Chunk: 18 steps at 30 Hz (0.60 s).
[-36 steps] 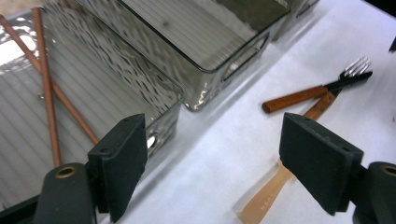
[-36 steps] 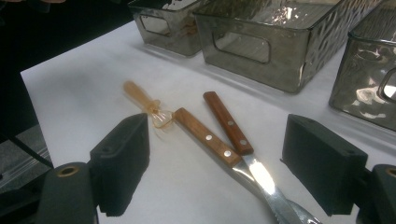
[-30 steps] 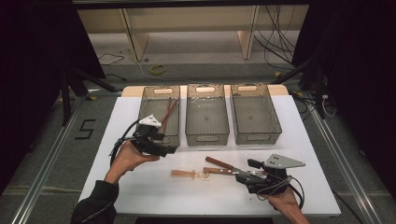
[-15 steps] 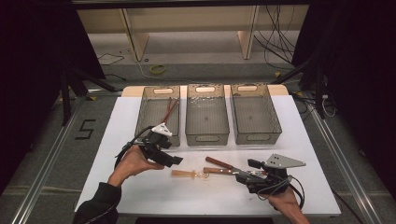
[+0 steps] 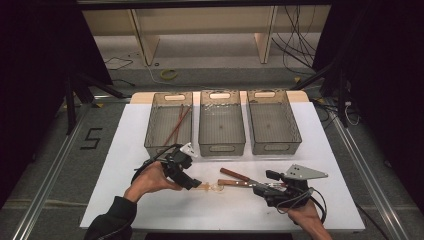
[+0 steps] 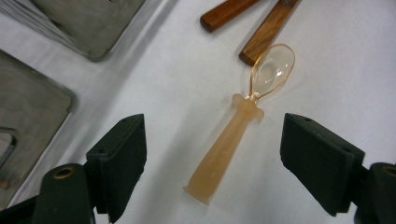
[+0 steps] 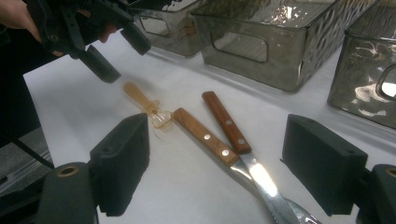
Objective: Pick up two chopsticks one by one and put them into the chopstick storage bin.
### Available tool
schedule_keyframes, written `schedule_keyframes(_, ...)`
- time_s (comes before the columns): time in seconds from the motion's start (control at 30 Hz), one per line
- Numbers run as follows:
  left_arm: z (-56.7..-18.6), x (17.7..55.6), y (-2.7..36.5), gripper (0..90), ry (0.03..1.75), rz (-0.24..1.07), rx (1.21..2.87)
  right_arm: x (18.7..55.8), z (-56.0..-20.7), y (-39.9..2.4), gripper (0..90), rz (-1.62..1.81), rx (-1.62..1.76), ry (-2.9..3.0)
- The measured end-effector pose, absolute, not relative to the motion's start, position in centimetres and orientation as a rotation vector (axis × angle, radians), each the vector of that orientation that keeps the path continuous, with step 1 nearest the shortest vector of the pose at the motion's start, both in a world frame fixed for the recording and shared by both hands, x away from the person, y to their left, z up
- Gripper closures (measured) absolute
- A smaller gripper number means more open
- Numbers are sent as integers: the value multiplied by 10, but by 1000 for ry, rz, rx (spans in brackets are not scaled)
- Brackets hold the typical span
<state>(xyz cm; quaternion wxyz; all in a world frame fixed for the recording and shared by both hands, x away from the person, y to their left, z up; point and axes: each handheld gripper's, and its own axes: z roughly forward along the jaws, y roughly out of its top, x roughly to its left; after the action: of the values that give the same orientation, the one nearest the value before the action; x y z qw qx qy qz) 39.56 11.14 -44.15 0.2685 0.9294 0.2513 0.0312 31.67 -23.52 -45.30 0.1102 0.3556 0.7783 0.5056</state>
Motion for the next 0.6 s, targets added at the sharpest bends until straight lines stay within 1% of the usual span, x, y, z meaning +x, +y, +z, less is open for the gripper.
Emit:
schedule_keyframes(0.4, -453, 392, 102, 252, 641, 74, 2596, 316, -452, -234, 239, 1483, 1044, 2290)
schedule_keyframes(0.6, -460, 393, 98, 281, 634, 74, 2644, 316, -452, -235, 240, 1483, 1044, 2287)
